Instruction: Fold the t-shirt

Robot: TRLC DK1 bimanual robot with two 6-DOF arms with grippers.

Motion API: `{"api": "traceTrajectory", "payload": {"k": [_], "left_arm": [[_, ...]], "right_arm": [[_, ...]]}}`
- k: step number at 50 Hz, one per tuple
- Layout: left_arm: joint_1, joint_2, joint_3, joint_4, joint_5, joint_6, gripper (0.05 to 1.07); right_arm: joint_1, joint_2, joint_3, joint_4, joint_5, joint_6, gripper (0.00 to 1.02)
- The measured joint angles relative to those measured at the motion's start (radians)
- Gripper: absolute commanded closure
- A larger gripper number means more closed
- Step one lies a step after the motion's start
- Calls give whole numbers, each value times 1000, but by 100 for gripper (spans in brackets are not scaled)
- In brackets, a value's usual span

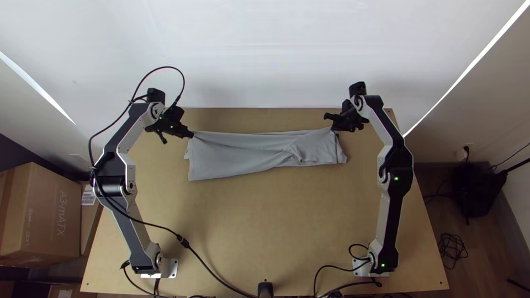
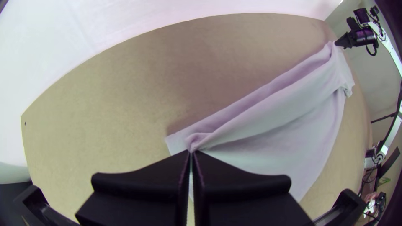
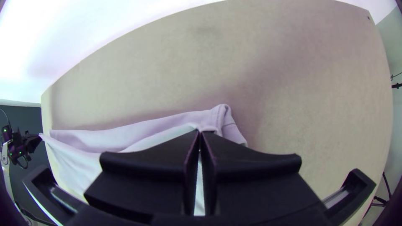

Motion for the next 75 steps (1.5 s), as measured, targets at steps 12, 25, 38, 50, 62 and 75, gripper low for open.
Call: {"api": "traceTrajectory", "payload": {"k": [12, 25, 38, 50, 62, 75], "left_arm": [[0, 26, 0, 38, 25, -37, 28], [43, 25, 8, 62, 27, -87, 13], [157, 23, 16, 15, 154, -146, 12], [233, -17, -101, 105, 262, -187, 12], [248, -18, -204, 116, 354, -190, 12], [194, -66, -334, 118, 377, -155, 12]], "right_arm": [[-2, 16, 7, -18, 17, 0, 3], [-22, -31, -22, -25, 28, 9, 3], [-57, -210, -84, -28, -156, 100, 3], [-107, -307, -143, -28, -349, 182, 3], [-112, -348, -179, -28, -403, 211, 3], [-112, -377, -203, -29, -404, 215, 3]]}}
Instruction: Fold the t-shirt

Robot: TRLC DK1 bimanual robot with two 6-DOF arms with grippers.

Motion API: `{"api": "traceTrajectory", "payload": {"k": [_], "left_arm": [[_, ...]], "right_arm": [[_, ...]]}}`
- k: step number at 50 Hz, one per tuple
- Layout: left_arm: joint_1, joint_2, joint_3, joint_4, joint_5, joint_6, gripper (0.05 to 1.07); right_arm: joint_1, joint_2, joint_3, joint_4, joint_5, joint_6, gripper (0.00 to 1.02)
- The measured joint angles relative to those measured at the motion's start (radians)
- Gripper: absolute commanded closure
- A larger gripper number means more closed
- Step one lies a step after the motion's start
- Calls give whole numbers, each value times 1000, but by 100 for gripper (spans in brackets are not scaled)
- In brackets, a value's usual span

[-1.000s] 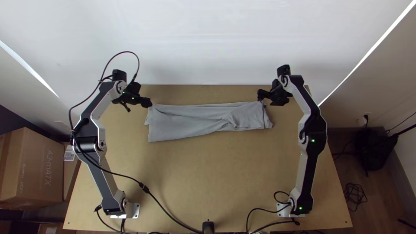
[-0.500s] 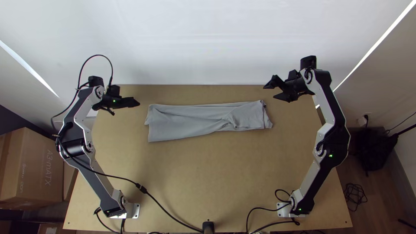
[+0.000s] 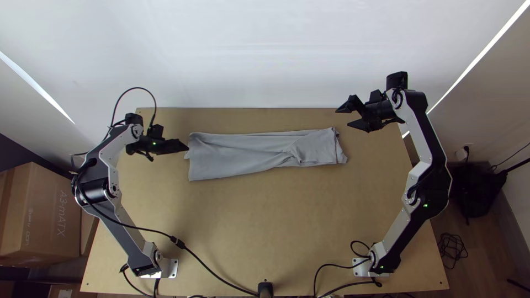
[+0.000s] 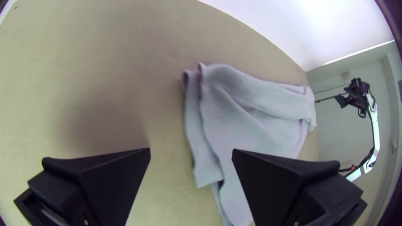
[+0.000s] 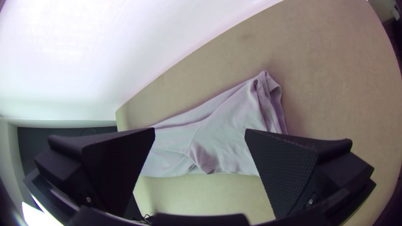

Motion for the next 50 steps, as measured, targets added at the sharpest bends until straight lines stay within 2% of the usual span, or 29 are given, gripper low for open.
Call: {"api": "traceTrajectory", "payload": {"k": [8, 14, 17, 21, 23, 25, 38, 50], "left_arm": [[-86, -17, -32, 33, 3, -10, 12], [-159, -24, -53, 97, -1, -56, 13], [-191, -25, -59, 143, -13, -92, 31], [-222, -25, -64, 204, -40, -141, 61], [-232, -25, -66, 229, -53, -170, 81], [-237, -25, -66, 240, -57, -193, 106], [-192, -38, -88, 245, -67, -225, 105], [35, -103, -108, 161, -60, -136, 105]], "right_arm": [[1, -23, -24, 1, 0, 3, 3], [3, -37, -36, 2, 0, 3, 3], [7, -47, -45, 4, 0, 3, 3], [9, -61, -64, 5, 0, 3, 3], [9, -69, -74, 7, 0, 3, 3], [9, -78, -85, 10, 0, 4, 3], [8, -133, -159, 39, 0, 7, 3], [3, -142, -172, 61, 0, 7, 3]]}}
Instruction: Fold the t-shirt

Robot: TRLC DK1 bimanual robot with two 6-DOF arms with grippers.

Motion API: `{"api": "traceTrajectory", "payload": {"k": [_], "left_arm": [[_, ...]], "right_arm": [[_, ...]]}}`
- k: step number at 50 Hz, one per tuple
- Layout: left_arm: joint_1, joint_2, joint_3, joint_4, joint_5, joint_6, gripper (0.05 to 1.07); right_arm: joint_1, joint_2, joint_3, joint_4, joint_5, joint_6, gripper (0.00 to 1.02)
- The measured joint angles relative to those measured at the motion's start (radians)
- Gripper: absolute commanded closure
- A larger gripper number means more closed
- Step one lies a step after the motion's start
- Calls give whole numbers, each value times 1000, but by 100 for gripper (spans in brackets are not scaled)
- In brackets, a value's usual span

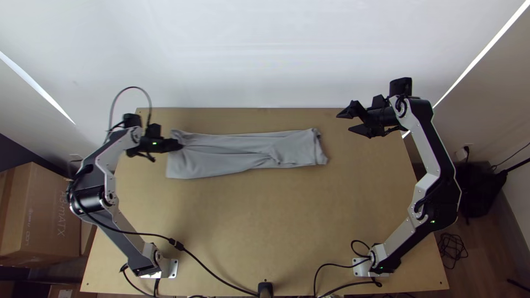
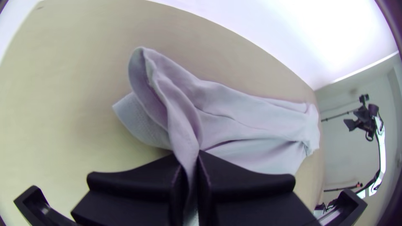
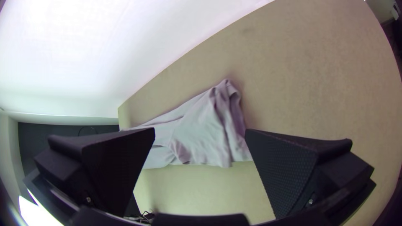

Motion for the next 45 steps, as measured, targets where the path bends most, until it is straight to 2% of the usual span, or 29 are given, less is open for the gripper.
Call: {"api": "traceTrajectory", "payload": {"k": [12, 21, 28, 45], "left_arm": [[228, -25, 41, -187, 1, 141, 105], [234, -119, 73, -319, 4, 182, 105], [112, -222, 111, -370, 7, 167, 105], [-317, -246, 349, -385, -12, -35, 105]], "right_arm": [[-9, -1, -15, 6, 0, 0, 3], [-9, -20, -45, 17, 0, 0, 3], [-7, -40, -70, 27, 0, 0, 3], [-3, -66, -121, 47, 0, 0, 3]]}}
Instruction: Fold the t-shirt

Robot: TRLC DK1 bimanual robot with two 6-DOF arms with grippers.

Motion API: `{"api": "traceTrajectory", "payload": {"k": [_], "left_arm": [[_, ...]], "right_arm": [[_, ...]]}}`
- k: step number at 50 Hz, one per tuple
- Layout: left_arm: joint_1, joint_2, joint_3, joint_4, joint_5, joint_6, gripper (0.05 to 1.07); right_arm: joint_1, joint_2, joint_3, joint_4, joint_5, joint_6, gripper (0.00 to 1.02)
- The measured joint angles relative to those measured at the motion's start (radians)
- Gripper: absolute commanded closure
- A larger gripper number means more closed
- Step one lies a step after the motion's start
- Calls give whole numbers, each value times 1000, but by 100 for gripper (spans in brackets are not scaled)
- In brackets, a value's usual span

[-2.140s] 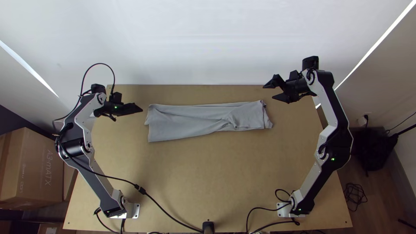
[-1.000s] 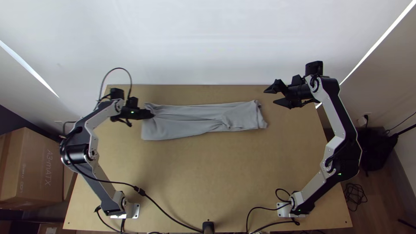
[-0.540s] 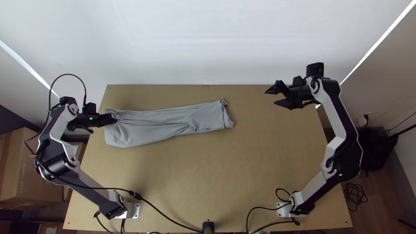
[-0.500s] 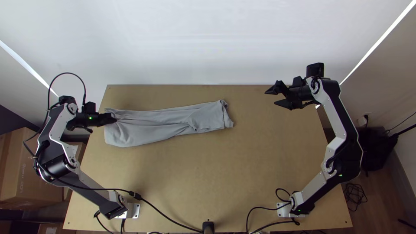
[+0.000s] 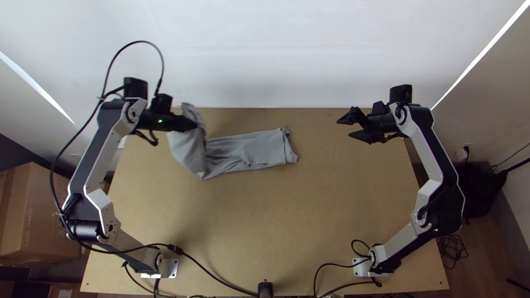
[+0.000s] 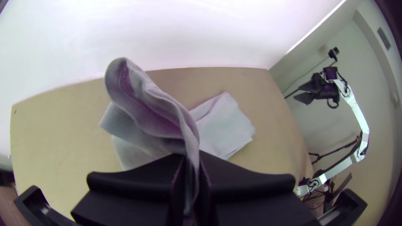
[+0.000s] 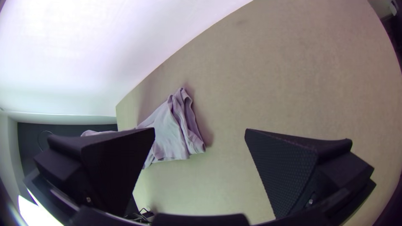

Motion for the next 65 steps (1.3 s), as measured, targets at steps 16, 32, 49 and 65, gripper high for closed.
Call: {"api": "traceTrajectory", "payload": {"k": [16, 32, 49, 65], "left_arm": [[-238, 253, 252, 0, -72, -135, 105], [-344, 475, 476, 1, -105, -197, 105], [-445, 572, 513, 75, -129, -224, 103], [-533, 604, 513, 262, -127, -279, 9]], "right_arm": [[-2, -34, 0, 3, 0, 3, 3], [-14, -50, -30, 6, 0, 3, 3], [-11, -75, -149, 74, 4, 12, 3], [95, -84, -274, 169, 61, 48, 4]]}}
